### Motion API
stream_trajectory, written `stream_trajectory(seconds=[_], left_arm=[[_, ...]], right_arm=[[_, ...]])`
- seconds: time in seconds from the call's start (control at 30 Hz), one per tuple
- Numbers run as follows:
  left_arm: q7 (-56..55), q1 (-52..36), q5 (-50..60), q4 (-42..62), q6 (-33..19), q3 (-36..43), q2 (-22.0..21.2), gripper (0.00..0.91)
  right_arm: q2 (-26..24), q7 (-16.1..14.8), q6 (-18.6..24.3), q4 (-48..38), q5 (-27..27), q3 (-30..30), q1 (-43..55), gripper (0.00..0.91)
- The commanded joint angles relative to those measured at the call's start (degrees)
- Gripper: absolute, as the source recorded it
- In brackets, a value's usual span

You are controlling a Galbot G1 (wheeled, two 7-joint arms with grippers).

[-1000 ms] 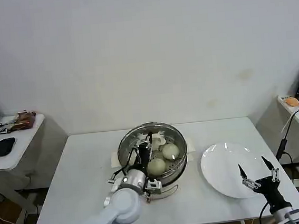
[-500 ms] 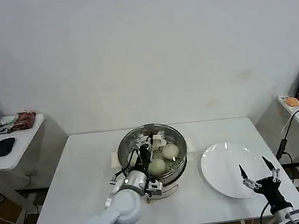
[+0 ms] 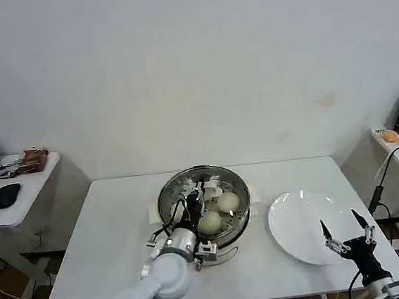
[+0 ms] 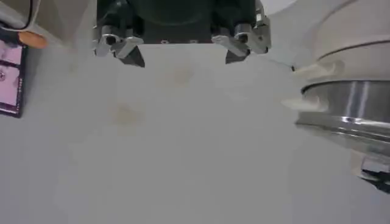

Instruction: Take steamed baozi put them in steamer then cover it.

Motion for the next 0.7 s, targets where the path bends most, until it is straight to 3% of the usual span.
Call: stream_trajectory(seconds=[0.03, 0.3, 0.43, 0.5, 0.6, 0.7], left_arm=[[-0.9, 1.0, -0.3, -0.9, -0.1, -1.1, 0.3, 0.907], [-0.2, 5.1, -7.8, -10.8, -0.2, -8.0, 4.1, 0.907], [0.5, 8.6, -21.5, -18.5, -0.7, -14.7, 6.0, 0.907], [0.9, 10.3, -44.3, -23.3, -0.2, -20.4, 6.8, 0.907], [0.3, 11.0, -67.1, -24.7, -0.4, -26.2, 7.0, 0.907], [-2.4, 11.9, -83.0, -24.8, -0.9, -30.6, 6.2, 0.907]], right_arm=[[0.0, 0.0, 0.1, 0.0, 0.0, 0.3, -0.2, 0.907], [0.0, -0.1, 0.6, 0.0, -0.1, 0.9, -0.8, 0.907], [-0.2, -0.1, 0.6, 0.1, 0.1, 1.2, -1.0, 0.907], [-0.4, -0.1, 0.6, 0.3, 0.1, 1.3, -0.9, 0.907], [-0.9, -0.1, 0.3, 0.6, 0.5, 1.5, -0.9, 0.907], [-1.4, -0.2, 0.0, 0.9, 1.3, 1.9, -0.6, 0.907]])
